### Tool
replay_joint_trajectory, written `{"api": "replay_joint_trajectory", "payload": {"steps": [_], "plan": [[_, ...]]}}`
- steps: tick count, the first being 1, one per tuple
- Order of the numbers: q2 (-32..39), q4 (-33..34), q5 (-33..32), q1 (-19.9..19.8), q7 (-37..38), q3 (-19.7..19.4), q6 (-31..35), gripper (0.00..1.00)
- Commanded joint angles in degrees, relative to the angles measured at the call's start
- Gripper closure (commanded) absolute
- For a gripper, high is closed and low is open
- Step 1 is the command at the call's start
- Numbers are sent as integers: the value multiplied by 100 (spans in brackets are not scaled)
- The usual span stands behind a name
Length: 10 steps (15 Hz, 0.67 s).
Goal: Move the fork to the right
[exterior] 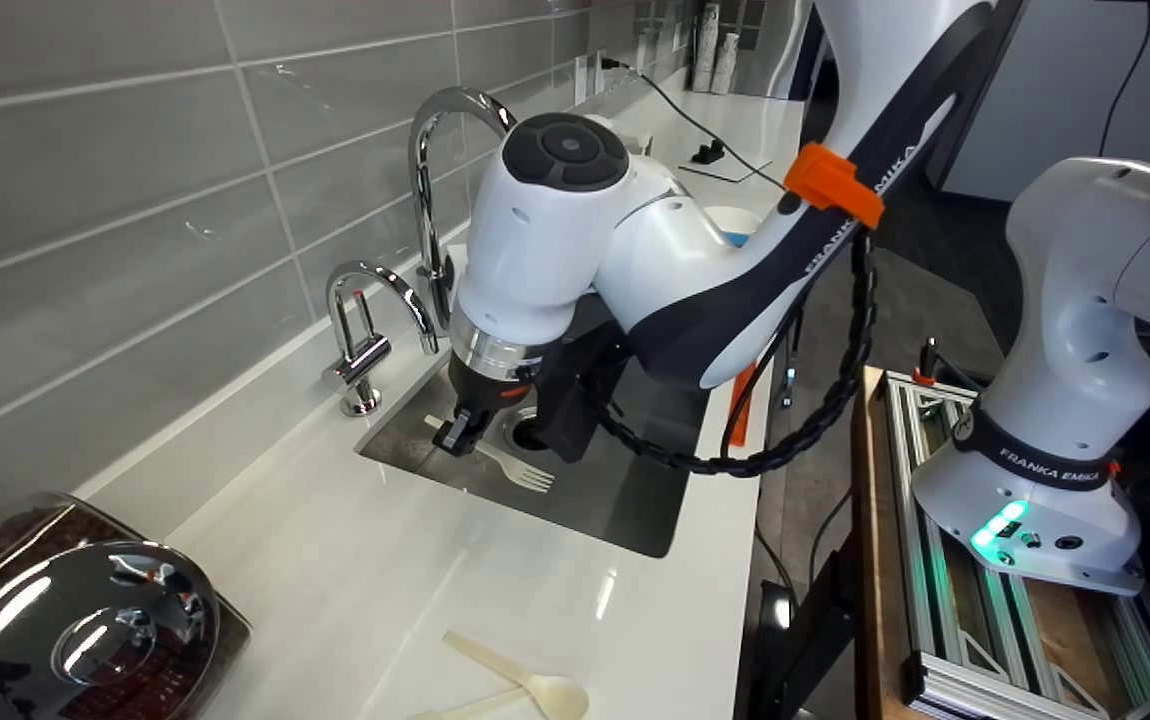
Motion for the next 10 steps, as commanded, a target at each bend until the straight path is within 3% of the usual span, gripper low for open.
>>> {"api": "replay_joint_trajectory", "payload": {"steps": [1,3,4,6,7,10], "plan": [[-51,-2,-189,-368,135,367,-61,88],[-54,-5,-189,-356,152,367,-61,88],[-54,-5,-190,-350,159,367,-61,97],[-64,-12,-132,-563,100,496,-42,97],[-86,-88,33,-354,33,208,29,97],[-200,-227,-40,-503,14,59,-92,97]]}}
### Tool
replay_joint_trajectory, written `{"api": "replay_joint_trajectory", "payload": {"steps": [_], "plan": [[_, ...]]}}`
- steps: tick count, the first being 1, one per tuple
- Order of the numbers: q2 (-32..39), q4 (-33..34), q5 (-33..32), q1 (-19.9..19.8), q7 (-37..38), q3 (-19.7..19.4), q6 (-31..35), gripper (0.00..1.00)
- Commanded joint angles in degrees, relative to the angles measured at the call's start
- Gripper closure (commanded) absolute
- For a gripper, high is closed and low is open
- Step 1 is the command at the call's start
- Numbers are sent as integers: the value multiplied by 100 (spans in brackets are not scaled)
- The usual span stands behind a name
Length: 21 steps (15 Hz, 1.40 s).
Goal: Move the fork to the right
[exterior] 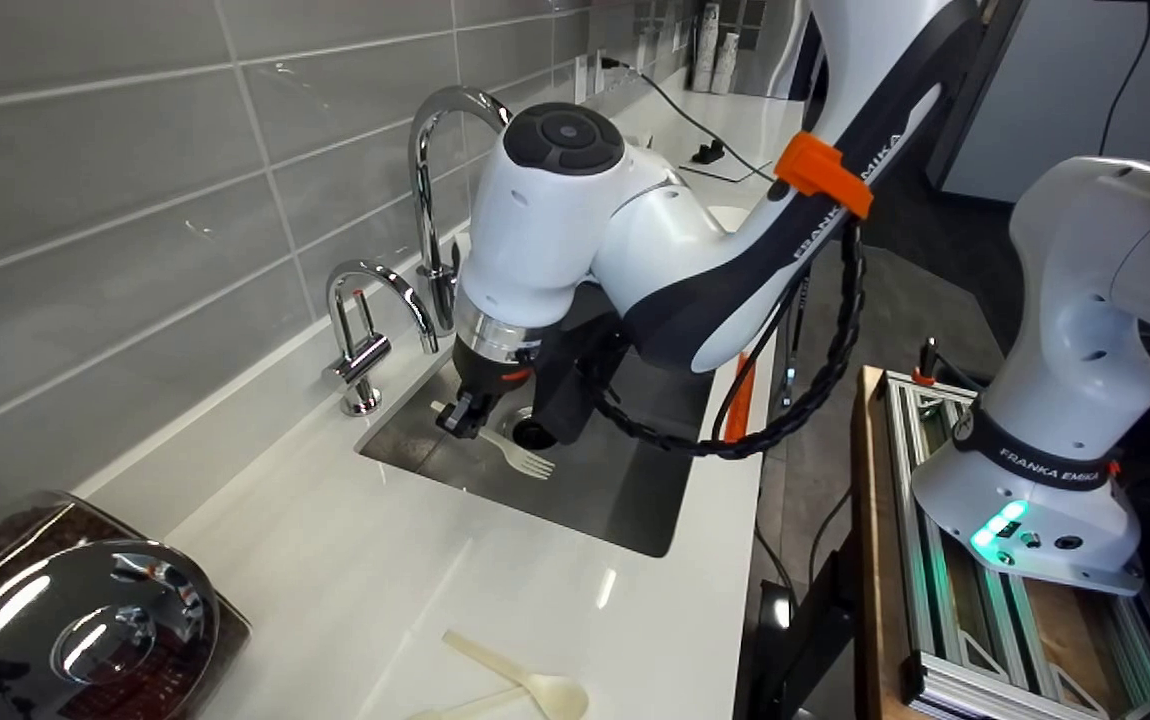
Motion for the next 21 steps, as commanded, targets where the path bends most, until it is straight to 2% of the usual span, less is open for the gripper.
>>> {"api": "replay_joint_trajectory", "payload": {"steps": [1,3,4,12,18,19,21], "plan": [[-205,-242,-43,-136,-61,-177,-147,97],[-278,-321,-57,-190,-156,-271,-289,97],[-348,-357,-234,-626,-128,95,-439,97],[-1130,-1165,-255,-1775,-368,833,-1288,97],[-1376,-1580,-240,-2667,-493,904,-1208,97],[-1184,-1370,-140,-2619,-460,1072,-1235,88],[-1232,-1429,-136,-2806,-529,1039,-1233,88]]}}
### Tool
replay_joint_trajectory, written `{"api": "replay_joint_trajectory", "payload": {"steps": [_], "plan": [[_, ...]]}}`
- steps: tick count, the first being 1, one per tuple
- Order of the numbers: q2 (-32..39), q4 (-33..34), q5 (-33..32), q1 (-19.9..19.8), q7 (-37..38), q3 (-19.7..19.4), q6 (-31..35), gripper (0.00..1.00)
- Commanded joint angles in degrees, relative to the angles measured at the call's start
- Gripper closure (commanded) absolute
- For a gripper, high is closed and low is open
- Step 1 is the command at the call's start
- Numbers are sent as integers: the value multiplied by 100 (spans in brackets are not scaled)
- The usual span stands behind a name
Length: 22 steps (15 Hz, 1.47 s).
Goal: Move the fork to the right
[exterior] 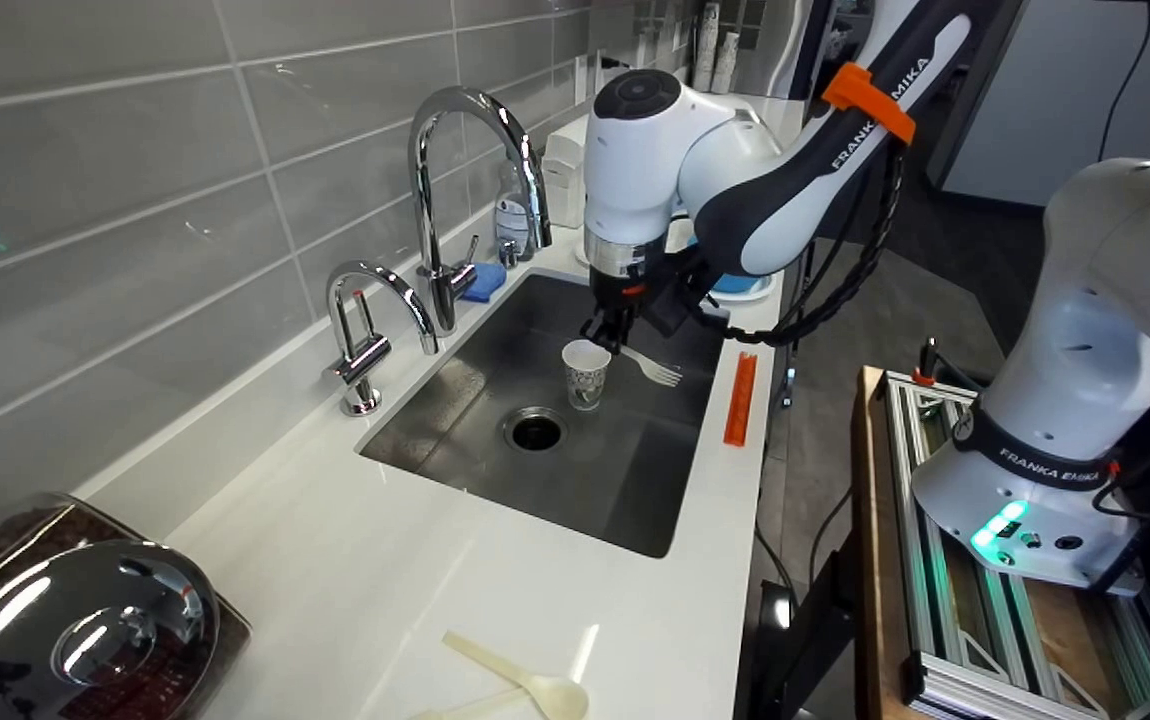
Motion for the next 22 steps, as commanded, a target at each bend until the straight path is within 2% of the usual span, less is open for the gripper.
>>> {"api": "replay_joint_trajectory", "payload": {"steps": [1,4,5,8,15,22], "plan": [[-18,-5,-5,-252,-13,221,-17,88],[-31,-11,-4,-251,-14,253,-17,88],[3,27,-53,-228,28,273,-66,97],[150,248,-54,-444,-51,179,-114,97],[699,878,57,-994,-873,-139,9,97],[1203,1384,-47,-1145,-1947,-464,163,97]]}}
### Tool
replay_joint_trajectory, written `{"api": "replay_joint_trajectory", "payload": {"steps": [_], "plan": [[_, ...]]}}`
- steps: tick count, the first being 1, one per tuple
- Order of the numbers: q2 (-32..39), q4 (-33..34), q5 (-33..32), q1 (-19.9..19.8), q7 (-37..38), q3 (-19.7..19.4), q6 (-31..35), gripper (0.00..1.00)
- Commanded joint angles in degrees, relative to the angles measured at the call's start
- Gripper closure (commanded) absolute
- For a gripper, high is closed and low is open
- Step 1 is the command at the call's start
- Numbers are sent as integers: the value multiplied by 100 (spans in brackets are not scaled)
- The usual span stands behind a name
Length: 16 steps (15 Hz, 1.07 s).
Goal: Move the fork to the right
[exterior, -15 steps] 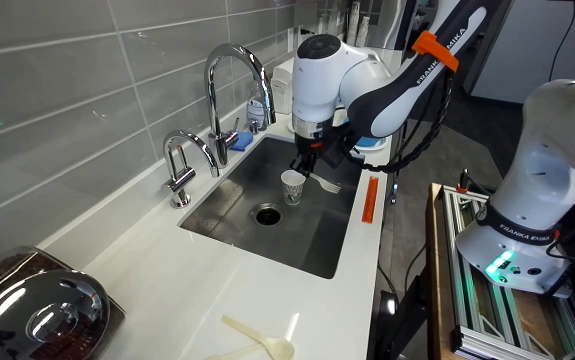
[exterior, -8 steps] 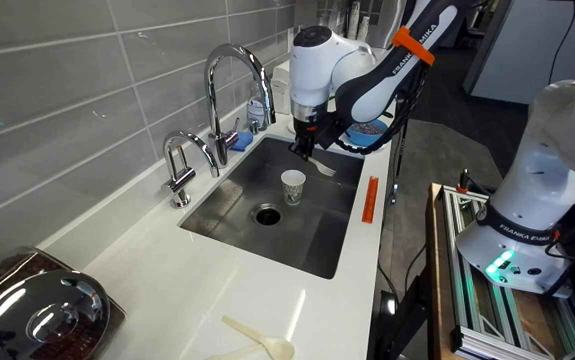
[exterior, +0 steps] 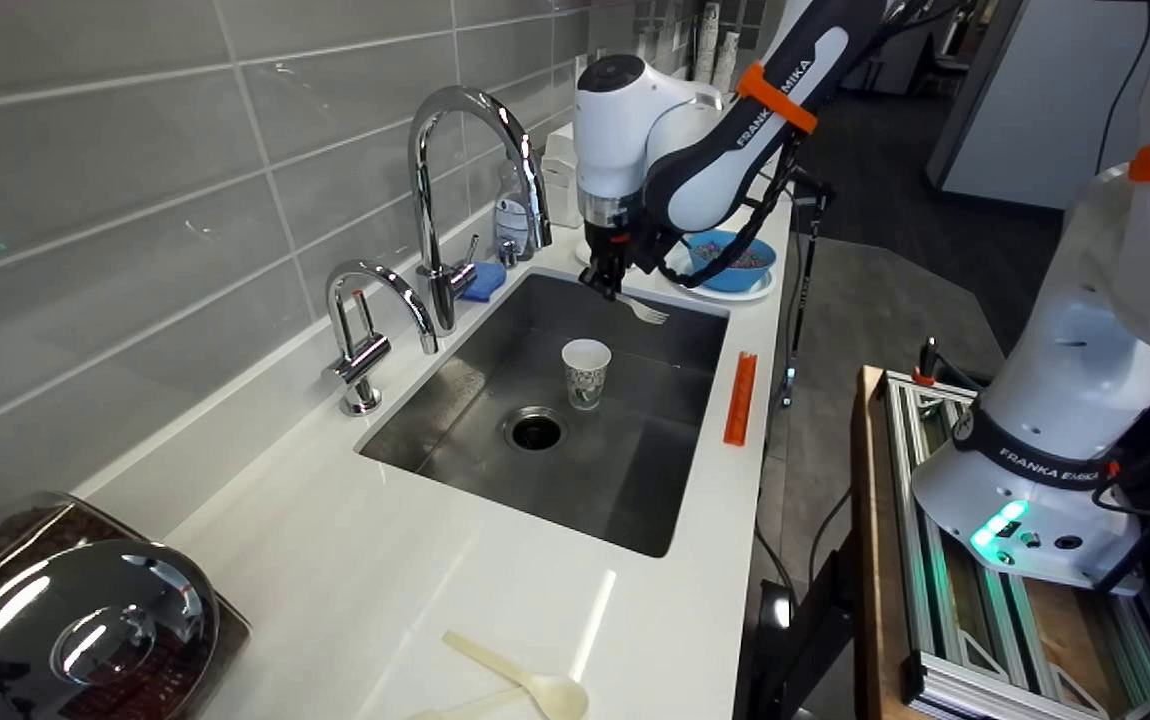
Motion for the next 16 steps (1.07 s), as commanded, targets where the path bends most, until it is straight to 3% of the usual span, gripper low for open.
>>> {"api": "replay_joint_trajectory", "payload": {"steps": [1,3,4,11,12,16], "plan": [[360,334,-31,-33,-558,-146,99,97],[495,484,86,-61,-764,-206,139,97],[259,288,48,56,-546,-229,2,88],[418,455,58,43,-665,-279,7,88],[418,456,58,43,-666,-279,7,97],[694,802,467,-218,-1144,-336,62,97]]}}
